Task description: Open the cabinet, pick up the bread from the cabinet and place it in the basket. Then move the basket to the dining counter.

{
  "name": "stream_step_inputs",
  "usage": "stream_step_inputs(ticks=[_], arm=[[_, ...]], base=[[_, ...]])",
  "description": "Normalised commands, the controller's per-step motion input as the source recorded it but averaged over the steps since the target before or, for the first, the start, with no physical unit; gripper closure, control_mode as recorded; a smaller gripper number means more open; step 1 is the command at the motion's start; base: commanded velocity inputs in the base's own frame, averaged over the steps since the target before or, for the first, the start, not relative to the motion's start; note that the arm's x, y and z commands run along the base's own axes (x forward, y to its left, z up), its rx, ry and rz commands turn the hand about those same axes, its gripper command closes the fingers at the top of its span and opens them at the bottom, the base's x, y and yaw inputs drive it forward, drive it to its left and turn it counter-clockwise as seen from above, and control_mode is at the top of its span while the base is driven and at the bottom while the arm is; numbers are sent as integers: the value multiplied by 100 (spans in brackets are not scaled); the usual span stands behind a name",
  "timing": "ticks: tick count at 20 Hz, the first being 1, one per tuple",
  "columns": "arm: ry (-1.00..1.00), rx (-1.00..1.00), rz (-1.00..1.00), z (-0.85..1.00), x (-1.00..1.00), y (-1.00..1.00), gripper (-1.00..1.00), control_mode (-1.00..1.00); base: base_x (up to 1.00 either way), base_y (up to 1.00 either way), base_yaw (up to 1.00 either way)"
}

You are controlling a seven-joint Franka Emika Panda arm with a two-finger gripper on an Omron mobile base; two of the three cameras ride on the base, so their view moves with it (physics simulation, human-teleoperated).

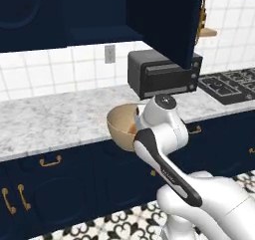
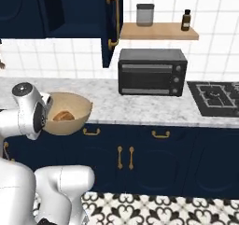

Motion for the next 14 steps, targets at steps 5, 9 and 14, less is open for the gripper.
stream_step_inputs(ticks=[5,9,14], arm=[[0,0,0,0,0,0,100,100],[0,0,0,0,0,0,100,100],[0,0,0,0,0,0,100,100]], base=[[1,37,-80],[2,35,-87],[2,35,-87]])
